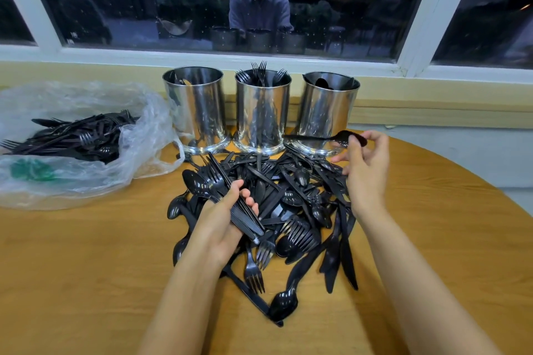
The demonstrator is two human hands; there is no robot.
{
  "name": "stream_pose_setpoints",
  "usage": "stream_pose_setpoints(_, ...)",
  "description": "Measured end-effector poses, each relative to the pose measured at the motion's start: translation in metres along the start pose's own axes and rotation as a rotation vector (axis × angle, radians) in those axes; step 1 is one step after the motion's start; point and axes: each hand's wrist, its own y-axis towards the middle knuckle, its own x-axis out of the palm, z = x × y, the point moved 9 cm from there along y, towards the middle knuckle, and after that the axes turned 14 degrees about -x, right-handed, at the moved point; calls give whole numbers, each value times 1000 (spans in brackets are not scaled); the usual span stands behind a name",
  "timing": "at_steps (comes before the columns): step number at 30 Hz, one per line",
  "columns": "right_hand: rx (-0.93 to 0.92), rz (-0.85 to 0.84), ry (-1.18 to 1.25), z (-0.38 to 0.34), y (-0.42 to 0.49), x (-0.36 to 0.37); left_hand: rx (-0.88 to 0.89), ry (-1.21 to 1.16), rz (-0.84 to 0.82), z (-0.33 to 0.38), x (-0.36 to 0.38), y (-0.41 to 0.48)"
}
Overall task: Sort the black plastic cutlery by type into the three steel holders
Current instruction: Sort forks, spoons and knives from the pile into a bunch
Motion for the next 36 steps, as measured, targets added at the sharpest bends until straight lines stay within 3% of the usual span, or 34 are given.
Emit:
stream_pose_setpoints(6,144,-113,135,0,-7,15,-17,15,-23,-1,2,-2)
stream_pose_setpoints(11,267,-452,184,-1,-37,52,-65,90,-70,-9,11,-4)
stream_pose_setpoints(16,160,-706,71,-22,-45,87,-135,147,-130,-17,21,-10)
stream_pose_setpoints(19,104,-762,-80,-22,-38,95,-156,172,-156,-19,24,-12)
stream_pose_setpoints(25,74,-927,-128,-31,-37,121,-166,278,-206,-22,26,-10)
stream_pose_setpoints(31,69,-1003,-192,-32,-44,145,-231,371,-309,-32,34,-14)
stream_pose_setpoints(36,-120,-1004,-274,-41,-45,151,-266,232,-347,-31,37,-14)
